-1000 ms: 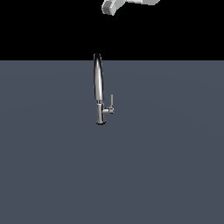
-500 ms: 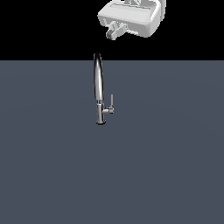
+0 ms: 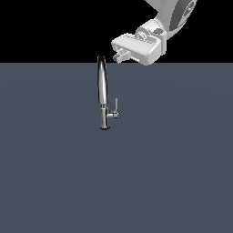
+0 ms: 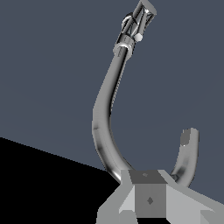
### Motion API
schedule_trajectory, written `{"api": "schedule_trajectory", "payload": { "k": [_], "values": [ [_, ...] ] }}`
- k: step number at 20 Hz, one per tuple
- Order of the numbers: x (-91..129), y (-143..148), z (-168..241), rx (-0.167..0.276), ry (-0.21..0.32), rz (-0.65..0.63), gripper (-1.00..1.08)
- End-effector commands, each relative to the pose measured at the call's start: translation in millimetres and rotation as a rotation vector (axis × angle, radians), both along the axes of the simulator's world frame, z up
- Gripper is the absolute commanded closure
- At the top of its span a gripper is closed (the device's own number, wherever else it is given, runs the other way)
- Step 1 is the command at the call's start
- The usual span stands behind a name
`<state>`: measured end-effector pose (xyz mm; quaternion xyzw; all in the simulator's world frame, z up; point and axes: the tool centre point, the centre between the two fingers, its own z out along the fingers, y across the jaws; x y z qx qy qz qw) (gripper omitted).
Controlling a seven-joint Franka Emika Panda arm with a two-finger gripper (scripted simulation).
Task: Turn on the faucet by rotating a designated handle.
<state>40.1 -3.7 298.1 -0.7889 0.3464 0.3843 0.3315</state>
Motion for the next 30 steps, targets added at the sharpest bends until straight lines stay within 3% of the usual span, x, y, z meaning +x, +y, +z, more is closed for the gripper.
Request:
{"api": "schedule_trajectory", "payload": {
  "k": [1,18,24,30],
  "values": [
    [10,-1,-16,0.044,0.043,-0.041,1.08],
    [61,3,-136,0.332,0.337,-0.323,1.08],
    [67,8,-162,0.389,0.396,-0.380,1.08],
    [69,10,-170,0.408,0.415,-0.399,1.08]
  ]
}}
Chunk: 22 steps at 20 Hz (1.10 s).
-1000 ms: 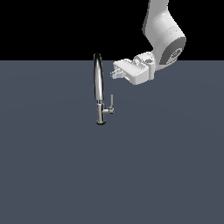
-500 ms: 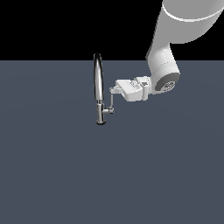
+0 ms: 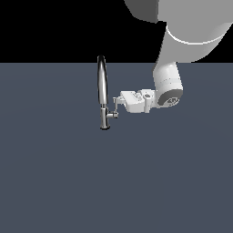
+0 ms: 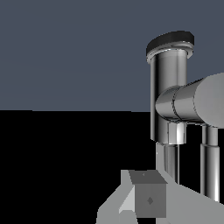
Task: Turn on the faucet by rotating a designated handle.
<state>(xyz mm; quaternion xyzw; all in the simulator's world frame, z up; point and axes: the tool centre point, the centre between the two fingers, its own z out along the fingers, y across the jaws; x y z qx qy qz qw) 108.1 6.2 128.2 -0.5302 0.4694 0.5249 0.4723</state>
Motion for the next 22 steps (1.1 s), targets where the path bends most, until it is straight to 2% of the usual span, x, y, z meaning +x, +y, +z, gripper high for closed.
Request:
{"api": "schedule_trajectory", "payload": {
  "k": [1,4,22],
  "values": [
    [1,0,-1,0.003,0.002,-0.003,1.08],
    [0,0,-1,0.002,0.002,-0.002,1.08],
    [-35,-3,8,0.003,0.001,-0.003,1.08]
  ]
}}
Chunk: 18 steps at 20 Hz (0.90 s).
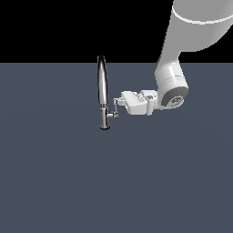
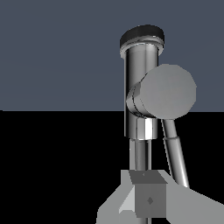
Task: Turn on the faucet by rotating a designated handle.
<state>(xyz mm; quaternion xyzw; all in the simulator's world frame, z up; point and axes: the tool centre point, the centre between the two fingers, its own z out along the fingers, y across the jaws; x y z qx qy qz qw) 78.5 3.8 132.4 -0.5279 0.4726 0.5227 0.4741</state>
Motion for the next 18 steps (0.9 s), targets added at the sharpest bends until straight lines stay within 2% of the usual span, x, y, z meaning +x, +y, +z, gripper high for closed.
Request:
{"api": "schedule_trajectory", "payload": {
  "k": [1,5,7,18],
  "values": [
    [-7,-1,5,0.004,0.000,0.007,1.08],
    [-17,-2,7,0.004,0.000,0.007,1.08],
    [-13,5,5,0.006,-0.001,0.010,1.08],
    [-47,-3,-12,0.005,-0.001,0.008,1.08]
  ]
}}
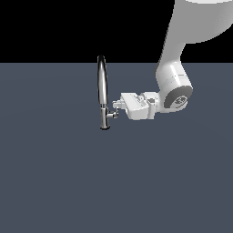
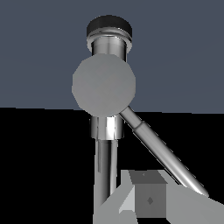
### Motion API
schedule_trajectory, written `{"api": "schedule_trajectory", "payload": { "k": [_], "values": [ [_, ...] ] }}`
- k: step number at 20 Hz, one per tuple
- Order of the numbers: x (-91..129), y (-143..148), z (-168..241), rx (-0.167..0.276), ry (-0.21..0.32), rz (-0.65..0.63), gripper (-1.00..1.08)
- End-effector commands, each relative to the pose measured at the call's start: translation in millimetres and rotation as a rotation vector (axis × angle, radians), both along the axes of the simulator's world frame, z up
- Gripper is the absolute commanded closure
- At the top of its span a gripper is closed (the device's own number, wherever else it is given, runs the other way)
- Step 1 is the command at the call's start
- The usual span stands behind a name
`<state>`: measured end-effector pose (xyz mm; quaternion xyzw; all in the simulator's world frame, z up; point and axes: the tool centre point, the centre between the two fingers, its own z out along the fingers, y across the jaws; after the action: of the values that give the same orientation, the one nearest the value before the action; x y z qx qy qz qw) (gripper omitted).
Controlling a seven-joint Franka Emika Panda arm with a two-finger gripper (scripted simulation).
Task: Turn on the faucet by rotating a designated handle.
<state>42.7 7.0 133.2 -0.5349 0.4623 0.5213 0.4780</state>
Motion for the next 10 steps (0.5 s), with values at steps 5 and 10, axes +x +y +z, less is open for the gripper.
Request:
{"api": "schedule_trajectory", "payload": {
  "k": [5,10],
  "values": [
    [-25,-10,-19,-0.003,0.022,-0.005,1.08],
    [-26,-5,-35,0.000,0.010,0.001,1.08]
  ]
}}
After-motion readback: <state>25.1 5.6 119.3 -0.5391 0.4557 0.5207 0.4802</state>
